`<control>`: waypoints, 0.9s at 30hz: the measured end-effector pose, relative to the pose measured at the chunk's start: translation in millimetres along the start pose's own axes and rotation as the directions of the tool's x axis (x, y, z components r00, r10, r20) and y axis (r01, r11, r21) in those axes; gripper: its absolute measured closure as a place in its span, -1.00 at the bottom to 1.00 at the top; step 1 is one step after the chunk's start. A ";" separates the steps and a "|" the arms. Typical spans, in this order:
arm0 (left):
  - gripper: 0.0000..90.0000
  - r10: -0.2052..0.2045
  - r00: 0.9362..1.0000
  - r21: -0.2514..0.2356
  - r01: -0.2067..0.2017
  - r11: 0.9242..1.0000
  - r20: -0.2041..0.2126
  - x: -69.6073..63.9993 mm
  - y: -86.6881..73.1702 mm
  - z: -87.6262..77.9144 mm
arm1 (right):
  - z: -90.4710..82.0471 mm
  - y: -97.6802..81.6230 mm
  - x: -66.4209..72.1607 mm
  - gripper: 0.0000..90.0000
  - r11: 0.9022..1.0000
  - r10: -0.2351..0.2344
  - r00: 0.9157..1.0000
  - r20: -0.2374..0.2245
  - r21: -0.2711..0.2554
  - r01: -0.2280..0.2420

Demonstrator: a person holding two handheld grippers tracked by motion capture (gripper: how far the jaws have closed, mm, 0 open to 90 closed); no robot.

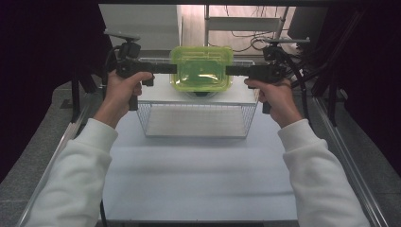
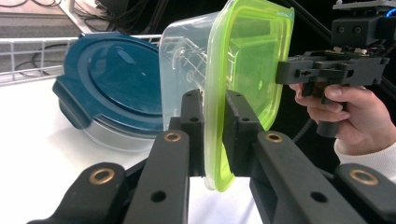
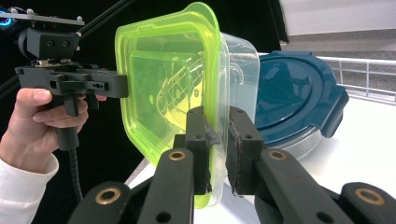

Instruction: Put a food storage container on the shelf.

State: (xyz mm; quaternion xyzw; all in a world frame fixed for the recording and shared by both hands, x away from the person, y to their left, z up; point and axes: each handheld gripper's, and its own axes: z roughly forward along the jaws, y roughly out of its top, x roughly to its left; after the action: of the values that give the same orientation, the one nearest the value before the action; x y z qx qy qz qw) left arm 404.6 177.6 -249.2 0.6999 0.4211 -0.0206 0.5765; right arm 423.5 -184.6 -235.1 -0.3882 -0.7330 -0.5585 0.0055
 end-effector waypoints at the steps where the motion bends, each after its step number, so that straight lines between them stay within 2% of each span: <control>1: 0.78 -0.003 1.000 0.002 0.003 1.000 0.000 1.6 1.4 0.4 | 1.5 2.0 -1.2 0.76 1.000 0.006 1.000 0.000 0.000 -0.006; 7: 0.79 -0.015 1.000 0.006 0.016 1.000 -0.016 11.7 10.0 5.6 | 9.1 11.0 -7.1 0.76 1.000 0.026 1.000 0.006 0.011 -0.026; 14: 0.80 -0.080 0.997 0.003 0.080 0.997 0.008 28.7 17.0 13.0 | 17.9 21.7 -17.5 0.76 0.997 0.067 0.998 0.006 0.027 -0.067; 19: 0.79 -0.114 0.994 0.015 0.113 0.993 0.006 36.9 20.5 18.5 | 24.9 27.4 -27.8 0.76 0.994 0.104 0.995 0.008 0.045 -0.104; 27: 0.79 -0.125 0.992 0.033 0.125 0.992 -0.004 45.2 20.0 24.4 | 33.2 27.0 -37.6 0.76 0.988 0.137 0.990 0.017 0.071 -0.138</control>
State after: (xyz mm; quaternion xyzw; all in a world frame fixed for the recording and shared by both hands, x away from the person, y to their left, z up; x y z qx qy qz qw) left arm 457.2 183.5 -264.8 0.6816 0.4642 -0.0630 0.5621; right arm 479.4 -176.4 -242.2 -0.4408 -0.7241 -0.5277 0.0536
